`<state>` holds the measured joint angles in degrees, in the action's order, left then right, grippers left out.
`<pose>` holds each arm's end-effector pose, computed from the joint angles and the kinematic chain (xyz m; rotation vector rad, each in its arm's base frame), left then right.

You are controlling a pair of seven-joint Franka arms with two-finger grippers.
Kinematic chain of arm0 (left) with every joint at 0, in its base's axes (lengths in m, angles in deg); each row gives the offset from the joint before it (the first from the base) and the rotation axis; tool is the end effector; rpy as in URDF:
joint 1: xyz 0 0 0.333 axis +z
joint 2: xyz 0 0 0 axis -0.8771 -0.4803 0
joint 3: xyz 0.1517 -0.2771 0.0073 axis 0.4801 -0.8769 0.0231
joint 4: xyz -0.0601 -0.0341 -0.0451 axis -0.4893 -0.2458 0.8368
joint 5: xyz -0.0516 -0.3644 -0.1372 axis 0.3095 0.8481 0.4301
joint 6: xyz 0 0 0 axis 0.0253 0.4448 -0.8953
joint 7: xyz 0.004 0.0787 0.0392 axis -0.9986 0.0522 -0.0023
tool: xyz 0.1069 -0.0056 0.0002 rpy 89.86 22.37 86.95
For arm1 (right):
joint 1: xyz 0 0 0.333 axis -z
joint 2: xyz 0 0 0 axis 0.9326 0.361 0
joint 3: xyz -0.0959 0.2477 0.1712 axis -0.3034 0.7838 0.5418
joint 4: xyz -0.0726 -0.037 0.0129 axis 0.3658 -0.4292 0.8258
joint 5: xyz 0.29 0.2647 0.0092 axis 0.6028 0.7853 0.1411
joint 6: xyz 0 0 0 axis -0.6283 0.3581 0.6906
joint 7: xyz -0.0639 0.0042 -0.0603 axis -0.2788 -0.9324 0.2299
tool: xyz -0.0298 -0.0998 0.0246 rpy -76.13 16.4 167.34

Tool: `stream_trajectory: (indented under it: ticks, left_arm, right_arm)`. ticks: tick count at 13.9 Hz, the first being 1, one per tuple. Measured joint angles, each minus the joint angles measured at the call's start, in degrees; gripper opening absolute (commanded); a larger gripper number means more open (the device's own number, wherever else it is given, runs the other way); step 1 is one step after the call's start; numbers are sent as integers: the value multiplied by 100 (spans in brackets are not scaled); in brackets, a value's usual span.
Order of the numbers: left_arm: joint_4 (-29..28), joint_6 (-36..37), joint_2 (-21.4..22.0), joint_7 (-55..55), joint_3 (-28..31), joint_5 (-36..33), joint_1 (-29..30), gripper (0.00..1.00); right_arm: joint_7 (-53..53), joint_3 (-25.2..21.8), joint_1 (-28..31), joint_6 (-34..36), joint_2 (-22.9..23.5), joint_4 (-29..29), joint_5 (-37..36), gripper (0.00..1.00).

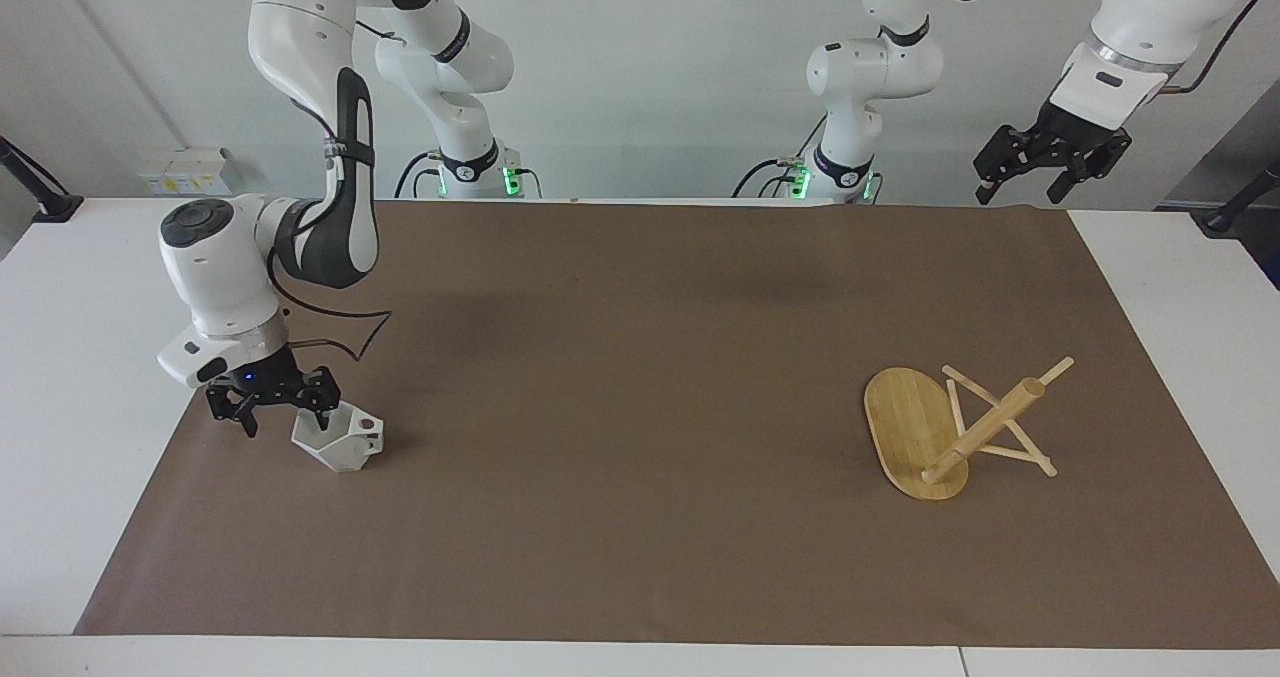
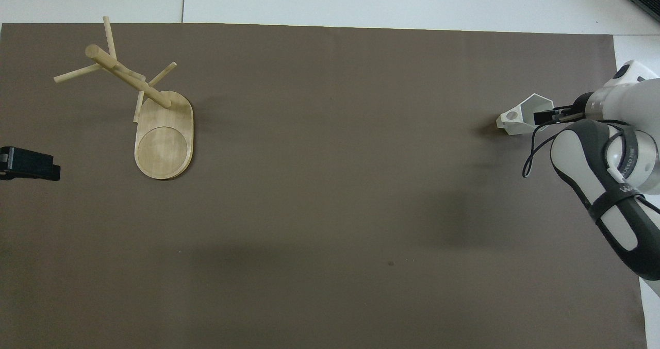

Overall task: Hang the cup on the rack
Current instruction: 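Reach the right gripper to the white cup and grasp its handle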

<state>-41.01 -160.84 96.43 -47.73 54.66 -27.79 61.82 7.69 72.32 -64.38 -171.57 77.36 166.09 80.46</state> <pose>0.5046 -0.0191 0.6479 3.1183 -0.0166 -0.0334 0.6437 -0.1240 0.3576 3.0142 0.2296 0.3745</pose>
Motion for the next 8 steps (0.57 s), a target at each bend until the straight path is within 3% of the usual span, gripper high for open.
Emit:
stream_trajectory:
  ticks: [5, 8]
  left_arm:
    - [0, 0, 0, 0, 0, 0, 0, 100]
    - [0, 0, 0, 0, 0, 0, 0, 100]
  right_arm:
    - [419, -8, 13, 0, 1, 0, 3, 100]
    - [424, -8, 12, 6, 1, 2, 4, 78]
